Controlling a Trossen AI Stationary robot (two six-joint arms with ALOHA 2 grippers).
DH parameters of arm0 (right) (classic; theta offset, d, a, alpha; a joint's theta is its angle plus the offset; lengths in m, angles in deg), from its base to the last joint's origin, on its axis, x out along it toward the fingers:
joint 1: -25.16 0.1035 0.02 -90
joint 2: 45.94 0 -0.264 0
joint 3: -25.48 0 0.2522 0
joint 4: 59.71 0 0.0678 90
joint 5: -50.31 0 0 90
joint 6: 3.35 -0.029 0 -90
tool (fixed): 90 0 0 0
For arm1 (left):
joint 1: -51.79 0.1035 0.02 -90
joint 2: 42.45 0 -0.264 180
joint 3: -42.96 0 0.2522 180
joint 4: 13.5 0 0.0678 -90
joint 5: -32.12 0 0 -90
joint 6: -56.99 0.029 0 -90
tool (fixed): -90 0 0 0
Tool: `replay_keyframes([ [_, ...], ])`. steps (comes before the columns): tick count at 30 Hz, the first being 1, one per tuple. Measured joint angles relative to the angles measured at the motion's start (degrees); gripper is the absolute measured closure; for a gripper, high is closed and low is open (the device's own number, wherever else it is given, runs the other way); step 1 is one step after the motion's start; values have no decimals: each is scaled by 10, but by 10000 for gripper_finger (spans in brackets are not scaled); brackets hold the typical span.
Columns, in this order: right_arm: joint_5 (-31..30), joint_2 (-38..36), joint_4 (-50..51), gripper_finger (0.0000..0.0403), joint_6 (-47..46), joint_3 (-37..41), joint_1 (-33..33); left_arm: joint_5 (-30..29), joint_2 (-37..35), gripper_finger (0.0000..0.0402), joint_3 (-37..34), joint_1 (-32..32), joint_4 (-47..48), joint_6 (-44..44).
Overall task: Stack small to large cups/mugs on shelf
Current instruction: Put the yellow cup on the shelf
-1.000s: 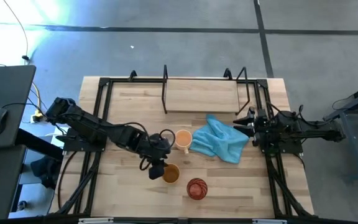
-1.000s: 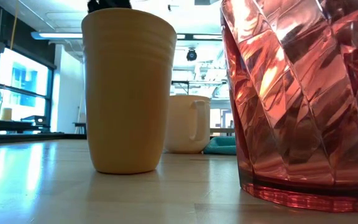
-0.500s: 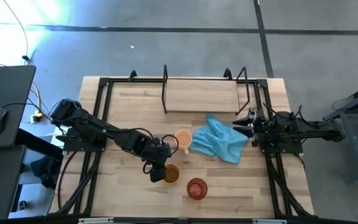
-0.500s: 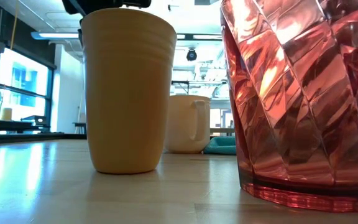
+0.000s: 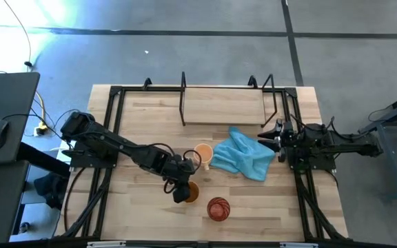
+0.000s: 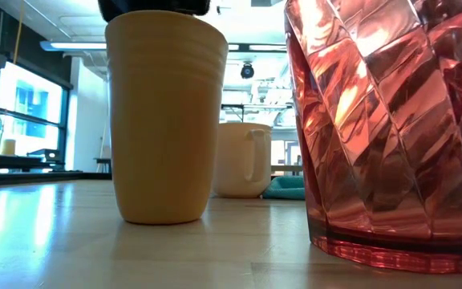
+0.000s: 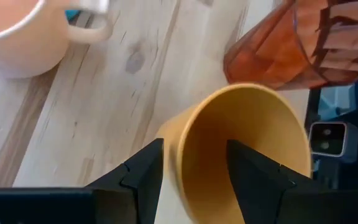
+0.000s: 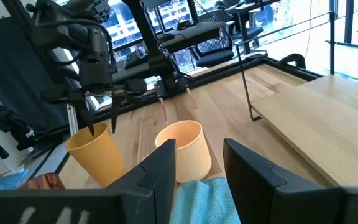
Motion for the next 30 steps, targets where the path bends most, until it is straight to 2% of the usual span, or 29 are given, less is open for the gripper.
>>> replay_keyframes([
  [5,0,1,0,277,0,0,0,-11,4,260,0,0,2,-4],
  [13,0,3,4,277,-2,0,0,-44,5,389,-1,0,1,-9],
  [22,-5,3,5,277,-1,0,0,-71,5,395,24,1,17,8],
  [30,-6,3,5,277,0,0,0,-83,5,399,124,55,146,61],
])
